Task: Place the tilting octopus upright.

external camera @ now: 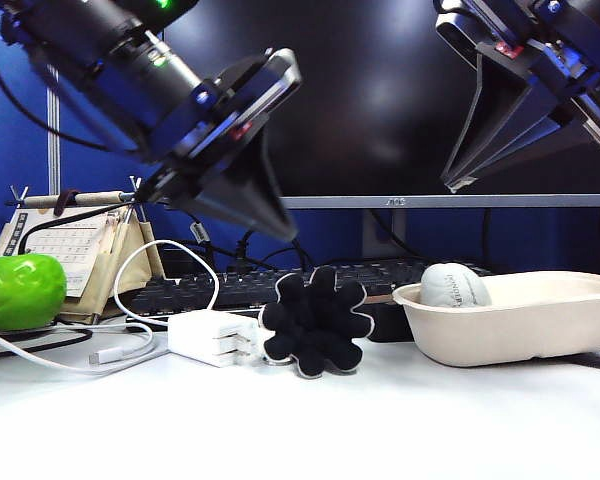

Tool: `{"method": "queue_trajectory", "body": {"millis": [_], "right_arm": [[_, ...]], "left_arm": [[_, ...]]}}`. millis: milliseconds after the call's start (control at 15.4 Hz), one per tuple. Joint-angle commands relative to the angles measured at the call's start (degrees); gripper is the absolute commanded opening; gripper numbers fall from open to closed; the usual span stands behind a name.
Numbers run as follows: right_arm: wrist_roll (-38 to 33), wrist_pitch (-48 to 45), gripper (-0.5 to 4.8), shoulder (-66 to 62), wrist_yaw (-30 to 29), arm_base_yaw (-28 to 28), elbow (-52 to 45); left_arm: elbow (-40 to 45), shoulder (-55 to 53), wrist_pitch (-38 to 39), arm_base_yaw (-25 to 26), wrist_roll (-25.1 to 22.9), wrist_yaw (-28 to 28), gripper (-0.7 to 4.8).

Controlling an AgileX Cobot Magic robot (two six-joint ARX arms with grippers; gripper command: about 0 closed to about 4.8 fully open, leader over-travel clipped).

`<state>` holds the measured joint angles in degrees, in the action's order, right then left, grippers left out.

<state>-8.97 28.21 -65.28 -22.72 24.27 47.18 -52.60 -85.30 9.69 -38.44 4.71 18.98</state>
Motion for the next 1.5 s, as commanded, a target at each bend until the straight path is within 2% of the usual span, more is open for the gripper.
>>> {"method": "queue_trajectory", "body": {"millis": [65,390,585,650,1171,1236,1496], "right_arm": [[0.00,0.39,0.05,-0.48,-0.37,0.07,0.07],[0.02,1.99,0.05,-2.86,-0.33,0.04,0.07],[0.02,1.46,0.05,-4.79,-0.35,0.04,0.07],[0.02,1.42,0.05,-4.81,-0.33,0.04,0.07],[0.02,1.14,0.05,-4.79,-0.42,0.04,0.07],[0.02,1.11,0.05,-4.79,-0.39,0.04,0.07],[0.00,1.11,0.05,-4.79,-0.39,0.04,0.07]], "left_arm": [[-0.15,0.17,-3.91,-0.33,-0.20,0.33,-0.06],[-0.15,0.17,-6.38,-0.55,-0.22,0.13,-0.06],[-0.13,0.07,-6.25,-0.52,-0.22,-8.85,-0.05],[-0.13,-0.15,-5.95,-0.52,-0.22,-9.92,-0.05],[-0.13,-6.49,-2.95,-0.50,-0.17,-9.97,-0.02],[-0.13,-6.47,-3.26,-0.48,-0.22,-10.03,0.40],[-0.13,-6.47,-3.52,-0.61,-0.20,-9.99,0.57]]}}
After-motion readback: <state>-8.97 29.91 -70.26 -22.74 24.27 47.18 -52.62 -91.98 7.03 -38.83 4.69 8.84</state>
